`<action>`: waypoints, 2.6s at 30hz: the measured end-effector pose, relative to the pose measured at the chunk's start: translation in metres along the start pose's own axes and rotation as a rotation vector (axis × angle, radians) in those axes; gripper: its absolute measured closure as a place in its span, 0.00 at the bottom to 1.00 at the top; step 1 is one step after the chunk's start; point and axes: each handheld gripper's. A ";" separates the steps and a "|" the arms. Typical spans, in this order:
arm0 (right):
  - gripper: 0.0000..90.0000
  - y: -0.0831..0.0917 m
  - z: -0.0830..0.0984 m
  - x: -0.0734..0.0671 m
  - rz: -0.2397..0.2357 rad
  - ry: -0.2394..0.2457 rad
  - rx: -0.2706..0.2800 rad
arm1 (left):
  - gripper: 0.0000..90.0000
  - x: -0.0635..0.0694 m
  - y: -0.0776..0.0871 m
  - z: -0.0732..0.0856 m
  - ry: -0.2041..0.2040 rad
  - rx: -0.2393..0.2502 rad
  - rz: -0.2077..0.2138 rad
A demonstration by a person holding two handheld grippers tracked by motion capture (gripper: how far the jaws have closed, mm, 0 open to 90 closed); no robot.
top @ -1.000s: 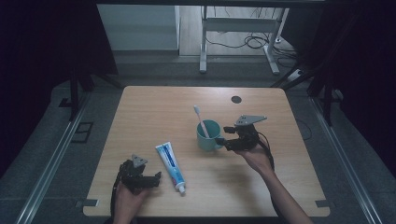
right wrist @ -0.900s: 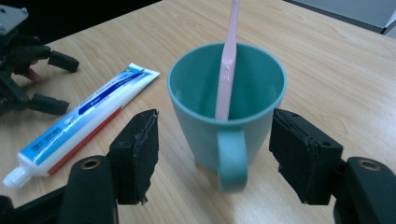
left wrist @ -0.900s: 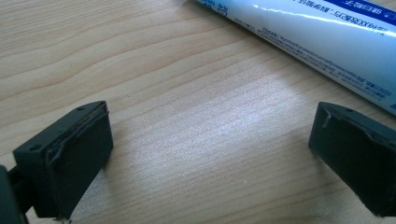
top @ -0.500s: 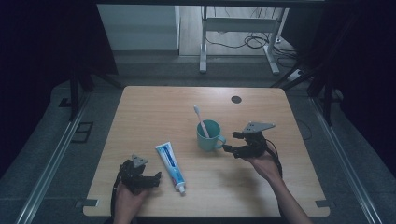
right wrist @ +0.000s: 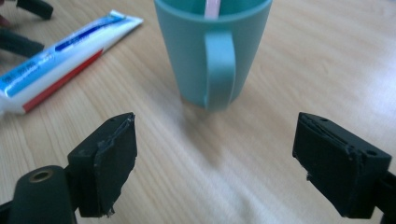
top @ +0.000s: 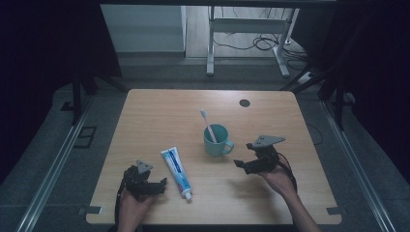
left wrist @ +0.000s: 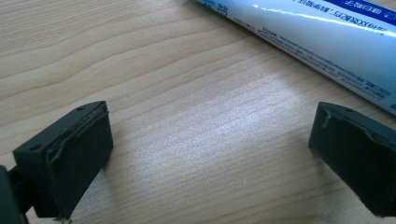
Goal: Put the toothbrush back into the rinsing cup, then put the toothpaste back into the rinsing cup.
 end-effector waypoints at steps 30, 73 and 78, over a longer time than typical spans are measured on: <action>0.08 0.013 0.070 0.000 0.058 -0.053 -0.044 | 0.00 0.001 0.000 0.000 0.011 0.000 -0.007; 0.15 0.012 0.080 0.001 0.103 -0.054 -0.095 | 0.76 -0.006 0.027 -0.012 0.036 0.051 0.104; 0.15 0.012 0.080 0.001 0.103 -0.052 -0.096 | 0.88 0.001 0.029 -0.018 0.015 0.059 0.155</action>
Point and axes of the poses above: each handheld gripper's, and its own axes: y roughly backward along the jaws, z roughly out of its underside, x roughly to its right, and after that the axes turned 6 degrees about -z, right-handed
